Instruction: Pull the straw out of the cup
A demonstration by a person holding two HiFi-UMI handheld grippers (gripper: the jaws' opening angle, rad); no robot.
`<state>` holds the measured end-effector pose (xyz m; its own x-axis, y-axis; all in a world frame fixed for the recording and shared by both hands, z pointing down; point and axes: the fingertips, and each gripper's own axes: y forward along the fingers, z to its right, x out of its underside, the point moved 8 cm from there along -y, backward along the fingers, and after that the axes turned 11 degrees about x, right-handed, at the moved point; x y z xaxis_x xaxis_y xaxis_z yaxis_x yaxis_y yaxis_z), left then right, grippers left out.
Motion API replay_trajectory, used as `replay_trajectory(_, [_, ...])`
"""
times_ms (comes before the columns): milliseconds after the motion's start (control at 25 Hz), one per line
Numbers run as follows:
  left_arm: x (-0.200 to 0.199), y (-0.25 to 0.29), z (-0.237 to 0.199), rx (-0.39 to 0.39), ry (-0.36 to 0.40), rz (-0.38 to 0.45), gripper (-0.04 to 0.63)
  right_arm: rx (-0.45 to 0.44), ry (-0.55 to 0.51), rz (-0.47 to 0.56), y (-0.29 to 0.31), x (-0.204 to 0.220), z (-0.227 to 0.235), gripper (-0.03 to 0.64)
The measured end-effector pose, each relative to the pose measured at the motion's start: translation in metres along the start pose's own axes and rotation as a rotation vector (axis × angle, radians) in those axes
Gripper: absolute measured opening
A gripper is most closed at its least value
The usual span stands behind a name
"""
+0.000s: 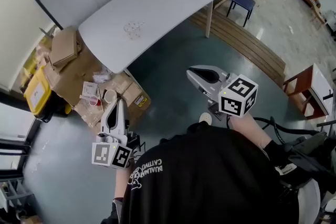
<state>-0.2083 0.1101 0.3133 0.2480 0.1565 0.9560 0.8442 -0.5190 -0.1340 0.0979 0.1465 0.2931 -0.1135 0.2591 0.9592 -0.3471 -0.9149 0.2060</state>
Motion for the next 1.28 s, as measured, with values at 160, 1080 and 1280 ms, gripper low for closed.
replay_trajectory(160, [0.004, 0.000, -0.001, 0.008, -0.016, -0.013, 0.003, -0.022, 0.011, 0.002, 0.007, 0.001, -0.003, 0.006])
replay_trajectory(1080, [-0.017, 0.116, -0.060, -0.152, 0.026, 0.098, 0.003, -0.238, -0.120, -0.008, 0.143, -0.074, 0.096, 0.006])
replay_trajectory(1280, [-0.023, 0.158, -0.079, -0.209, 0.024, 0.125, 0.003, -0.288, -0.147, -0.030, 0.180, -0.098, 0.132, 0.006])
